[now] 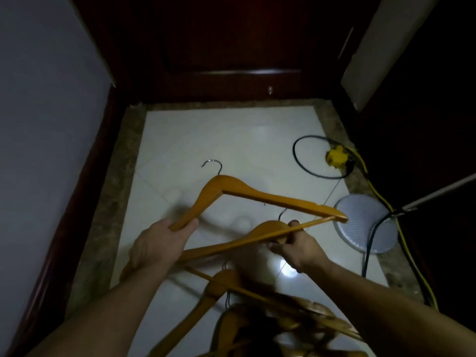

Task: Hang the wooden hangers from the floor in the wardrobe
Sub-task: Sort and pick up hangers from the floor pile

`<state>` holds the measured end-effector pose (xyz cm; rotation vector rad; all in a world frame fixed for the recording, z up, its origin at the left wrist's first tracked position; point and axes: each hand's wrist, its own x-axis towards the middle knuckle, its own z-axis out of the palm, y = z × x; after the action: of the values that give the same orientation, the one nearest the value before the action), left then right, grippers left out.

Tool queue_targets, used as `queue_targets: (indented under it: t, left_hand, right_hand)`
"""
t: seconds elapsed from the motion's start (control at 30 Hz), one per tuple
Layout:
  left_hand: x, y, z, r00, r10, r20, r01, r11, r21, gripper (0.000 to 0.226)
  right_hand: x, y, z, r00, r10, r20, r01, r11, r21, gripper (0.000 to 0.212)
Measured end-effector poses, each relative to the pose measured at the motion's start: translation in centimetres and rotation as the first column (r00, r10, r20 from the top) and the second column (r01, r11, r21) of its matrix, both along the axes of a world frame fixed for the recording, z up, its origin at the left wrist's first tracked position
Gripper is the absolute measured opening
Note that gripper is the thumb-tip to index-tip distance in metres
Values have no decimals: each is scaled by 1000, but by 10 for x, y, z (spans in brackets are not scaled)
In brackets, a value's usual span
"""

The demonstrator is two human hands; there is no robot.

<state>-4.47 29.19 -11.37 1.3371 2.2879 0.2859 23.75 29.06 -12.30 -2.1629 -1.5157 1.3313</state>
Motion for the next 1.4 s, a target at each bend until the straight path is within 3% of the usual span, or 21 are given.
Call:
queue_targets:
  t: [0.13, 0.27, 0.33, 0.4, 0.5, 0.77, 0.9, 0.97, 1.1, 1.27, 1.4]
  left_hand:
    - [5, 11, 59, 995, -52, 85, 45, 996, 83, 62]
    - [15, 28, 134, 990, -37, 136, 13, 984, 177, 65]
    - [20, 36, 176, 992, -42, 119, 14, 974, 225, 59]
    - [24, 43, 221, 989, -56, 134, 16, 958, 285, 53]
    - [19, 51, 283, 977, -63, 205, -9, 944, 330, 52]
    - [2, 59, 476, 999, -39, 4, 36, 951, 307, 65]
    - [11, 60, 589, 995, -73, 73, 47, 951, 306, 65]
    - [15, 58, 650, 979, -90, 184, 33, 956, 292, 61]
    - [20, 46, 757, 944, -194, 267, 83, 923, 376, 38]
    - [12, 37, 855, 937, -251, 242, 112, 874, 474, 57]
    - [11, 21, 918, 942, -271, 198, 128, 836, 534, 68]
  right_hand:
    - [9, 8, 58, 996, -16, -86, 26, 993, 116, 37]
    - [11, 25, 132, 999, -13, -48, 23, 980, 199, 34]
    - [10, 36, 171, 1000, -5, -14, 8, 962, 273, 42]
    - [10, 45, 210, 999, -31, -32, 40, 951, 308, 52]
    - [13, 52, 277, 997, -42, -60, 60, 941, 333, 47]
    - [30, 47, 482, 999, 4, -44, 14, 917, 398, 27]
    - [35, 42, 585, 999, 21, -43, -2, 910, 414, 35]
    - [35, 37, 638, 997, 30, -77, 3, 918, 395, 33]
    - [33, 21, 735, 978, -10, -208, 95, 911, 402, 31]
    - [33, -3, 826, 971, -26, -236, 133, 882, 453, 86]
    - [29, -42, 895, 971, -56, -233, 169, 850, 500, 90]
